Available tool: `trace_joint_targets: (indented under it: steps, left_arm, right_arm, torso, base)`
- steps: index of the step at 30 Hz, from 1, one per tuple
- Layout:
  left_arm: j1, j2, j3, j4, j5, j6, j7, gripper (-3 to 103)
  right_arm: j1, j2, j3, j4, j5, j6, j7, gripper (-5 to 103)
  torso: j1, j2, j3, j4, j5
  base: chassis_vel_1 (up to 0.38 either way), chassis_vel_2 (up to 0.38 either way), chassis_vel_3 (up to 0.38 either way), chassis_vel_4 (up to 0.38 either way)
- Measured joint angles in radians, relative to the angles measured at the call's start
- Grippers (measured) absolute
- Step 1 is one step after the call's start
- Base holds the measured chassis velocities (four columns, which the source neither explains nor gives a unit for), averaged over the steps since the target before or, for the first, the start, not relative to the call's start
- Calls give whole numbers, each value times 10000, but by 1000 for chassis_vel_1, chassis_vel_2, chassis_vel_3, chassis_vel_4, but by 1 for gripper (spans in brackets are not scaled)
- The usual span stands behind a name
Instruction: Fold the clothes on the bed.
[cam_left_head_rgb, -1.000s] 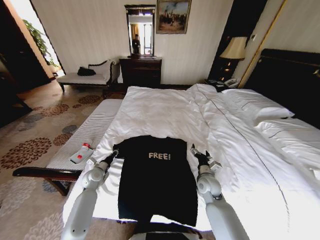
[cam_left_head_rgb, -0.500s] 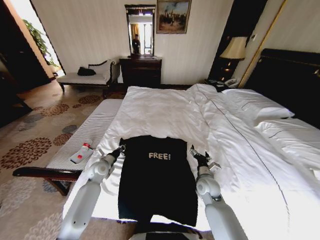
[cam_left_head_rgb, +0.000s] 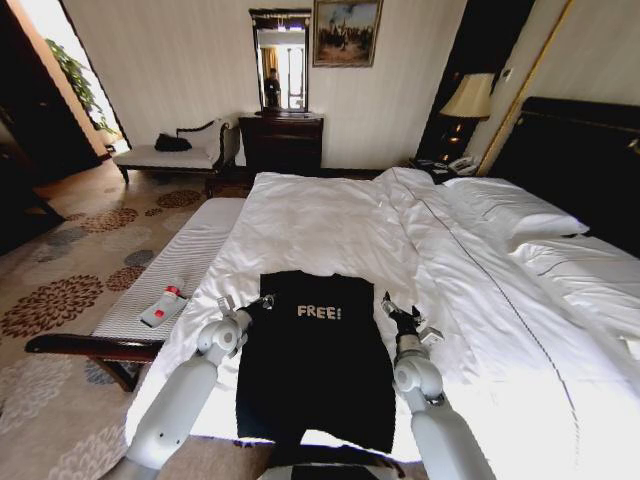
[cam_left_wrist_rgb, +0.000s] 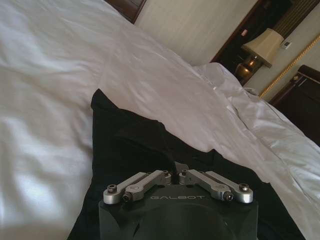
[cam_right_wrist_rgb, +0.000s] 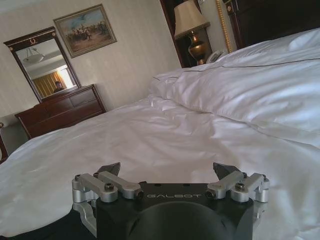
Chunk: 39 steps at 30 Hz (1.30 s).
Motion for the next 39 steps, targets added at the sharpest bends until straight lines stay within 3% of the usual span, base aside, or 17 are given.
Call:
trace_joint_targets:
  steps: [3, 6, 10, 15, 18, 21, 24, 26, 28, 31, 34, 35, 36, 39]
  left_arm:
    - [73, 34, -4, -221, -42, 0, 41, 2]
    - [206, 80, -97, -629, -258, 0, 112, 18]
    - [351, 147, -187, -912, -383, -1, 299, 28]
    - [417, 200, -246, -936, -368, -19, 404, 51]
    - [413, 163, -330, -924, -413, -30, 405, 56]
    - [294, 18, -616, -838, -620, -36, 299, 72]
    - [171, -112, -929, -666, -821, -41, 137, 77]
    - [82, -210, -1289, -488, -934, -44, 19, 88]
    - [89, -232, -1663, -377, -939, 22, -100, 97]
    - [243, -190, -2062, -325, -706, 213, -309, 99]
    - [552, -55, -2617, -253, -488, 401, -769, 100]
    - [728, -13, -2984, -278, -543, 445, -971, 100]
    - [728, -13, -2984, -278, -543, 445, -971, 100]
    - [992, -6, -3516, -621, -787, 486, -1033, 100]
  right_arm:
    - [-6, 23, -22, 0, -25, 0, 6, 100]
    - [-6, 43, -63, -2, -52, -1, 10, 100]
    - [3, 46, -75, -1, -53, -7, 12, 100]
    - [19, 41, -88, -21, -53, -12, 13, 100]
    - [26, 46, -97, -38, -52, -14, 14, 100]
    - [29, 37, -91, -44, -42, -14, 14, 100]
    - [43, -9, -71, -66, 4, -14, 14, 100]
    - [156, -123, -65, -146, 155, -22, 14, 100]
    - [453, -302, -97, -236, 698, -151, 12, 100]
    - [890, -567, -176, -333, 1720, -550, -45, 100]
    - [1683, -1112, -351, -632, 3685, -1464, -279, 100]
    - [2243, -1464, -468, -1062, 5021, -2081, -444, 100]
    - [2243, -1464, -468, -1062, 5021, -2081, -444, 100]
    - [3074, -1948, -732, -2080, 6871, -2846, -900, 100]
  torso:
    - [0, 0, 0, 0, -1]
    - [-1, 0, 0, -1, -1]
    - [0, 0, 0, 0, 0]
    - [-1, 0, 0, -1, -1]
    - [-1, 0, 0, 0, -1]
    - [-1, 0, 0, -1, 0]
    - [-1, 0, 0, -2, 0]
    - [-2, 0, 0, -3, 0]
    - [-1, 0, 0, -2, -1]
    - [-1, 0, 0, -2, -1]
    - [-2, 0, 0, 2, -1]
    - [-2, 0, 0, 6, -5]
    - [-2, 0, 0, 6, -5]
    - [-1, -1, 1, 6, -1]
  base:
    - [0, 0, 0, 0]
    - [0, 0, 0, 0]
    - [0, 0, 0, 0]
    - [0, 0, 0, 0]
    - [0, 0, 0, 0]
    - [0, 0, 0, 0]
    - [0, 0, 0, 0]
    - [0, 0, 0, 0]
    - [0, 0, 0, 0]
    - [0, 0, 0, 0]
    - [0, 0, 0, 0]
    - [0, 0, 0, 0]
    - [0, 0, 0, 0]
    - [0, 0, 0, 0]
